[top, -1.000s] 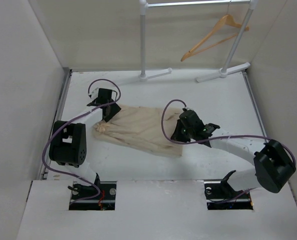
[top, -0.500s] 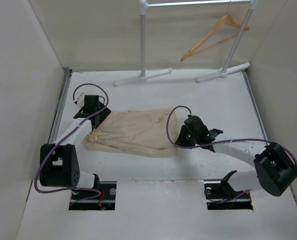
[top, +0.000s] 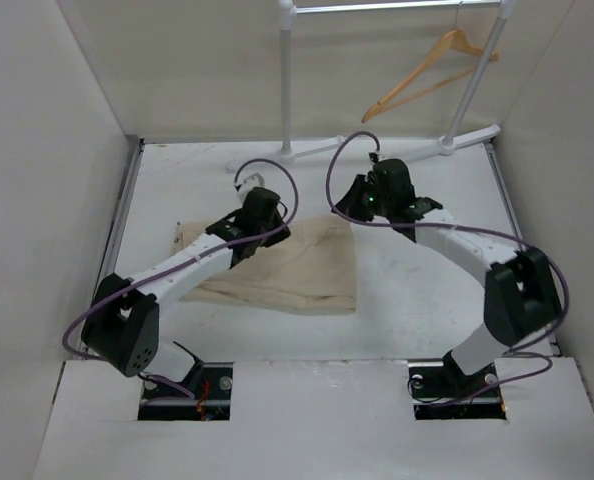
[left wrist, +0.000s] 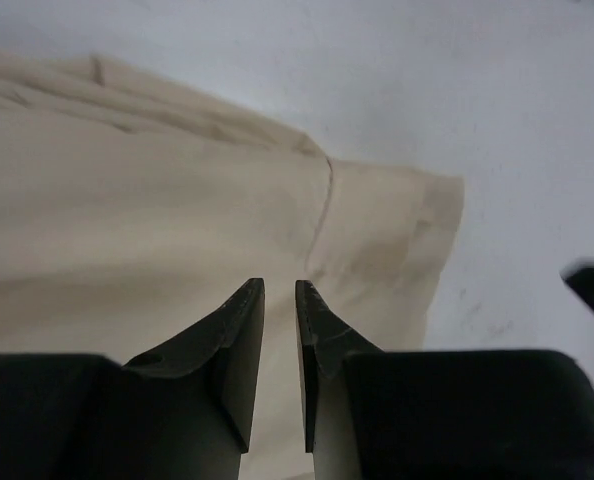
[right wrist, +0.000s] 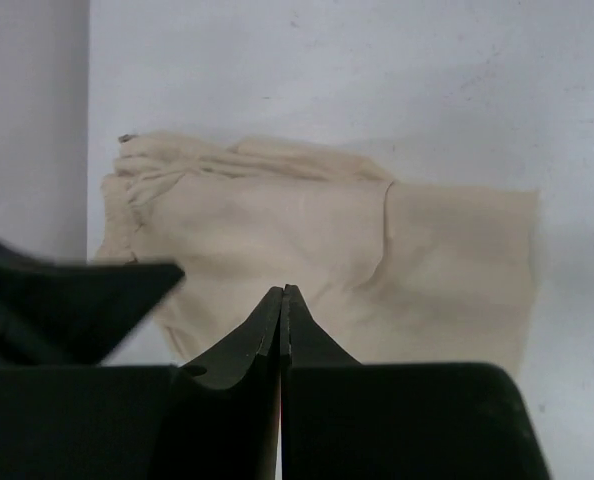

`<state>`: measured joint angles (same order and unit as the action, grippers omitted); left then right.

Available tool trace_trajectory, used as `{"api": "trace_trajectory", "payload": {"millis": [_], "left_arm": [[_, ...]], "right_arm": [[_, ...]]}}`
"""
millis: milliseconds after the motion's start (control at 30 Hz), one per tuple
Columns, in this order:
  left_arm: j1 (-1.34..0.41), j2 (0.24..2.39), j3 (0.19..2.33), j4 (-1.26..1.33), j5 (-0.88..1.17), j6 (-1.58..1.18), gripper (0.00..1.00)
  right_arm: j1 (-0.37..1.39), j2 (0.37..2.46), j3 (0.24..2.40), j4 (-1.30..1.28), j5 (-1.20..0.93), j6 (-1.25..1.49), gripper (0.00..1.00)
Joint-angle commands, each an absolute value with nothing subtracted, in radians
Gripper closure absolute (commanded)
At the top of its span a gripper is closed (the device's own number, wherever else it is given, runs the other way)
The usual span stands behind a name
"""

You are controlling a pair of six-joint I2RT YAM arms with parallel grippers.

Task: Place the trousers on the hanger
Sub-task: Fold the trousers at the center of the board, then pick up the hanger from the clothesline.

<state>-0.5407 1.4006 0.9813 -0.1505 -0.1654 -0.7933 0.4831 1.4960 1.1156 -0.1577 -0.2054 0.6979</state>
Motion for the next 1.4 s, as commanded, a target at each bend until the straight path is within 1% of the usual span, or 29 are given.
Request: {"api": "trace_trajectory", "payload": {"millis": [0,100,233,367,467,533,567,667,733,767,867,1000,1067,1100,1267,1367], "left_arm": [[-0.639,1.436,0.983,-0.123,-0.190,-0.863,0.83],[-0.699,1.462,0.928,-0.100,-0.198,-0.906,0.83],[-0.722,1.457,0.819,-0.065,-0.192,-0.969,0.83],[-0.751,1.422,0.747,-0.077,-0.193,-1.005,0.82],[-0.754,1.367,0.710,-0.078,-0.199,-1.025,0.81],[-0.740,1.329,0.712,-0.101,-0.189,-1.031,0.80],[-0.734,1.307,0.724,-0.123,-0.189,-1.031,0.79],[-0.725,1.238,0.767,-0.181,-0.198,-1.011,0.74],[-0.713,1.217,0.779,-0.190,-0.199,-0.990,0.72],[-0.705,1.212,0.785,-0.192,-0.196,-0.976,0.70],[-0.679,1.223,0.802,-0.192,-0.177,-0.940,0.68],[-0.653,1.243,0.833,-0.192,-0.132,-0.885,0.66],[-0.645,1.235,0.839,-0.192,-0.129,-0.865,0.65],[-0.640,1.229,0.839,-0.192,-0.127,-0.855,0.64],[-0.617,1.204,0.831,-0.192,-0.118,-0.816,0.62],[-0.590,1.200,0.827,-0.189,-0.089,-0.808,0.61]], "right_arm": [[0.450,1.671,1.173,-0.049,-0.324,0.732,0.96],[0.430,1.775,1.186,-0.011,-0.328,0.767,0.96],[0.400,1.861,1.177,0.049,-0.330,0.825,0.96],[0.395,1.911,1.170,0.116,-0.347,0.880,0.95],[0.395,1.910,1.164,0.133,-0.364,0.902,0.92],[0.390,1.875,1.160,0.121,-0.371,0.910,0.86],[0.389,1.830,1.149,0.118,-0.374,0.905,0.80],[0.384,1.657,1.118,0.082,-0.376,0.891,0.55],[0.378,1.544,1.135,0.022,-0.364,0.855,0.44],[0.369,1.499,1.161,-0.010,-0.353,0.836,0.40],[0.325,1.453,1.282,-0.078,-0.316,0.805,0.33],[0.223,1.538,1.526,-0.164,-0.276,0.790,0.34],[0.182,1.603,1.655,-0.213,-0.252,0.781,0.23],[0.167,1.636,1.716,-0.234,-0.239,0.770,0.21],[0.105,1.793,2.006,-0.386,-0.140,0.732,0.20],[0.087,1.857,2.120,-0.460,-0.075,0.704,0.21]]}}
